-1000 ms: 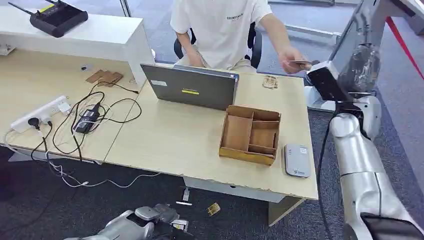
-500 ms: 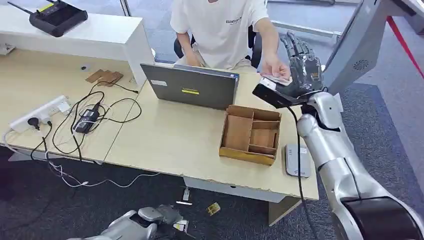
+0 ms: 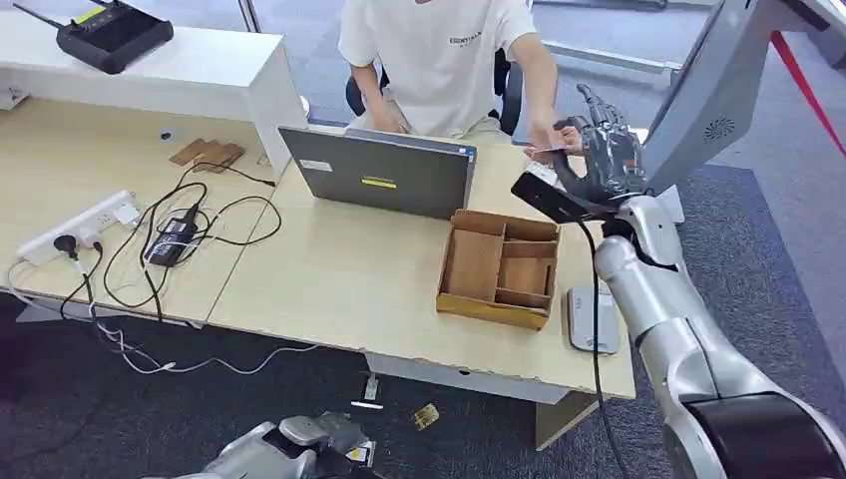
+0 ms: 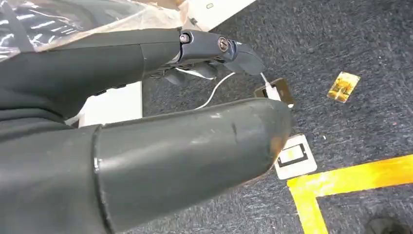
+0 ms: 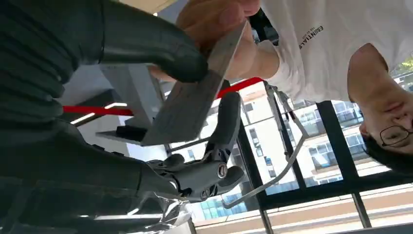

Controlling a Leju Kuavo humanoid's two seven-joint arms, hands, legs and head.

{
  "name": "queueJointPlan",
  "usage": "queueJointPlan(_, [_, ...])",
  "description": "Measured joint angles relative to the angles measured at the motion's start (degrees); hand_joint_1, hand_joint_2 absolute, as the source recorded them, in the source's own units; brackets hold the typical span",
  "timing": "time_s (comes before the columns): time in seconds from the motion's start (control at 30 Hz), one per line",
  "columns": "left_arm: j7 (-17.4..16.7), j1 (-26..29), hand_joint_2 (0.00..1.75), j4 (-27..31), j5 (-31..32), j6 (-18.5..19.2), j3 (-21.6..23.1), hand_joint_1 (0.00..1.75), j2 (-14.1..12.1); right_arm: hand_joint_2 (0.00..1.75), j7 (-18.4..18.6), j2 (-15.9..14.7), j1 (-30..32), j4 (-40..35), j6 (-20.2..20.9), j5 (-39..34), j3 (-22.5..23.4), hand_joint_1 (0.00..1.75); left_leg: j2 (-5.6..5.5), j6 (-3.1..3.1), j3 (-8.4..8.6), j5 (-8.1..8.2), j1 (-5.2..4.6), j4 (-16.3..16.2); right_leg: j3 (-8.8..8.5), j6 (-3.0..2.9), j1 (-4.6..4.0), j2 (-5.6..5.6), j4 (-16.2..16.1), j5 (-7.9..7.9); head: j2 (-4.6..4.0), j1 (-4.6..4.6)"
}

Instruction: Pass the card to the sensor for recognition and then transmit it.

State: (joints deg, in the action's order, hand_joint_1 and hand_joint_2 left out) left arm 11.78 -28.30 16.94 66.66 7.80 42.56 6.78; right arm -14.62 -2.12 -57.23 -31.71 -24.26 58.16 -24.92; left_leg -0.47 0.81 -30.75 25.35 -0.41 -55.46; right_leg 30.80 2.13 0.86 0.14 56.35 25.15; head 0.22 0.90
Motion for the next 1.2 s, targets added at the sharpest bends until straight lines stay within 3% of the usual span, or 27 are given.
queueJointPlan(1.2, [0.44, 0.03, 0.0, 0.0, 0.76, 0.04, 0.9, 0.0, 0.79, 1.75, -0.59, -2.05, 0.97, -0.61, -0.5, -3.43, 0.98, 1.75, 0.05, 0.0, 0.01, 0.0, 0.0, -0.01, 0.01, -0.01, 0.0, 0.03, 0.0, -0.01, 0.0, -0.02])
